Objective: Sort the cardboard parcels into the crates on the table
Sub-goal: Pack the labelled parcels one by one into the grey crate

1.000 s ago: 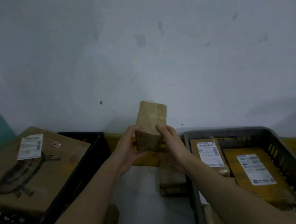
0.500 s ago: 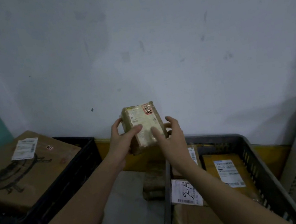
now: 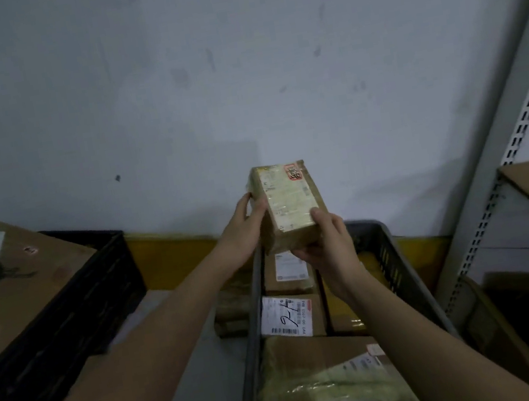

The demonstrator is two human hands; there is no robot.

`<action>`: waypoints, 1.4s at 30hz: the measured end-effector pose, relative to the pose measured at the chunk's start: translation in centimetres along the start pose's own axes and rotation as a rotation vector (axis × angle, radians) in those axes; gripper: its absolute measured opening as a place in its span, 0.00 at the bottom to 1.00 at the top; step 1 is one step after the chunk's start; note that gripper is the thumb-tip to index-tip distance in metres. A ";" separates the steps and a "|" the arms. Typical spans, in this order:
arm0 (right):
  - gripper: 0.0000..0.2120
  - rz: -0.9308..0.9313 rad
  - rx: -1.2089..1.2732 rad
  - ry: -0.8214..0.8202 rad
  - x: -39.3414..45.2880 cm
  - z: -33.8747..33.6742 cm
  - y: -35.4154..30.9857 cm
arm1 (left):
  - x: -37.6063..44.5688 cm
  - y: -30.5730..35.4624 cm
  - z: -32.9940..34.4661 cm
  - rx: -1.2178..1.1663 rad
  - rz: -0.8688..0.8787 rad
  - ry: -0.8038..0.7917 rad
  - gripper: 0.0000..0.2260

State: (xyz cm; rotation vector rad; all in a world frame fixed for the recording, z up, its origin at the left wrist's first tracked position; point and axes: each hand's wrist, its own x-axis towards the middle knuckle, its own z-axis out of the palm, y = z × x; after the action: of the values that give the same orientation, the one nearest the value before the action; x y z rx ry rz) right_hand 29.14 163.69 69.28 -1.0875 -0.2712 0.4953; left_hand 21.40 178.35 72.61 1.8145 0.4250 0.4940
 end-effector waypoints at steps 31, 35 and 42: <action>0.22 0.286 -0.740 0.528 9.9 -12.5 7.8 | -2.6 -15.8 5.9 0.802 -0.134 0.130 0.28; 0.16 0.273 -0.621 0.611 10.7 -11.4 7.9 | -2.6 -15.3 5.9 0.768 -0.167 0.133 0.27; 0.34 0.329 -1.101 0.452 9.7 -9.8 5.7 | -3.3 -15.0 5.3 0.586 -0.182 0.152 0.24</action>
State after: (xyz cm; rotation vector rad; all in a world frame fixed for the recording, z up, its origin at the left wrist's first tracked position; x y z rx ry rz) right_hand 40.45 163.15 59.56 -2.3007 0.0716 0.3605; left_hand 20.85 176.60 56.50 2.2737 0.9035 0.4051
